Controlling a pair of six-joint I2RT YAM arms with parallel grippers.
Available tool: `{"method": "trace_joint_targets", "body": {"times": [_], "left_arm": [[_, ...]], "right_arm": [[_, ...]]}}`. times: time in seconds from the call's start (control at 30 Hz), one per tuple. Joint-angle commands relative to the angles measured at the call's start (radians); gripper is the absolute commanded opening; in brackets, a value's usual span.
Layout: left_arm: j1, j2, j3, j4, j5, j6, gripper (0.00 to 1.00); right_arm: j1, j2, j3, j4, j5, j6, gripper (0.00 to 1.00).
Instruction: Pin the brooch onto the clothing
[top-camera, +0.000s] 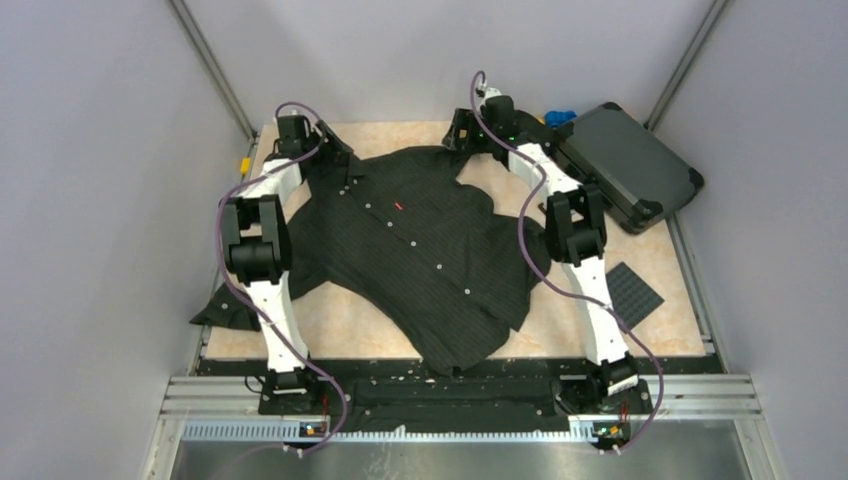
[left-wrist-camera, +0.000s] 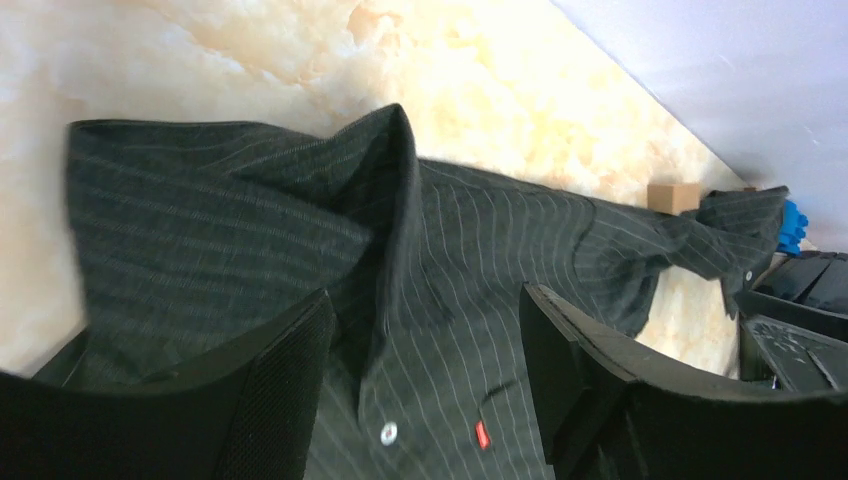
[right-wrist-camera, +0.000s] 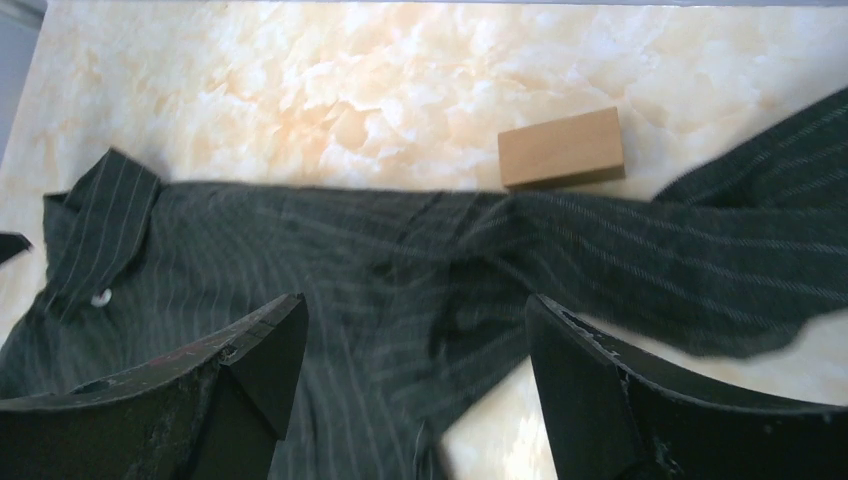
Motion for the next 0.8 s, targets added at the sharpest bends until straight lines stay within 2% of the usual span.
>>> {"method": "trace_joint_targets", "body": {"times": [0.0,0.07,0.2,0.4,0.47,0.57,0.67,0.77], "left_arm": [[0.002,-0.259,-0.088,-0.063,-0.069,0.111,0.73],[0.002,-0.349,-0.124,-0.119,-0.065,0.146,0.73],[0.002,-0.435,-0.102,-0.314,-0.002,0.243,0.73],[-0.022,-0.578,-0.215,-0.414,0.076,0.329,0.73],[-0.035,-0.613,-0.257,-0.435,0.041,0.358,0.73],[-0.035,-0.668,-0.359,-0.344,0.035,0.338,0.73],[-0.035,-0.683,-0.355,-0.351,0.089,0.343,0.72],[-0.035,-0.707,-0.322,-0.406,0.062,0.375,0.72]], "right_arm": [[-0.009,-0.303,-0.137,-0.117,0.004,-0.119,0.82],[-0.010,-0.401,-0.248,-0.154,0.022,-0.149,0.82],[-0.013,-0.603,-0.483,-0.214,0.108,-0.187,0.81],[-0.022,-0.819,-0.754,-0.294,0.347,-0.226,0.79],[-0.022,-0.843,-0.816,-0.315,0.459,-0.244,0.77],[-0.022,-0.830,-0.855,-0.343,0.558,-0.254,0.66],[-0.022,-0.790,-0.864,-0.348,0.634,-0.255,0.60],[-0.022,-0.742,-0.854,-0.345,0.706,-0.261,0.57]]}}
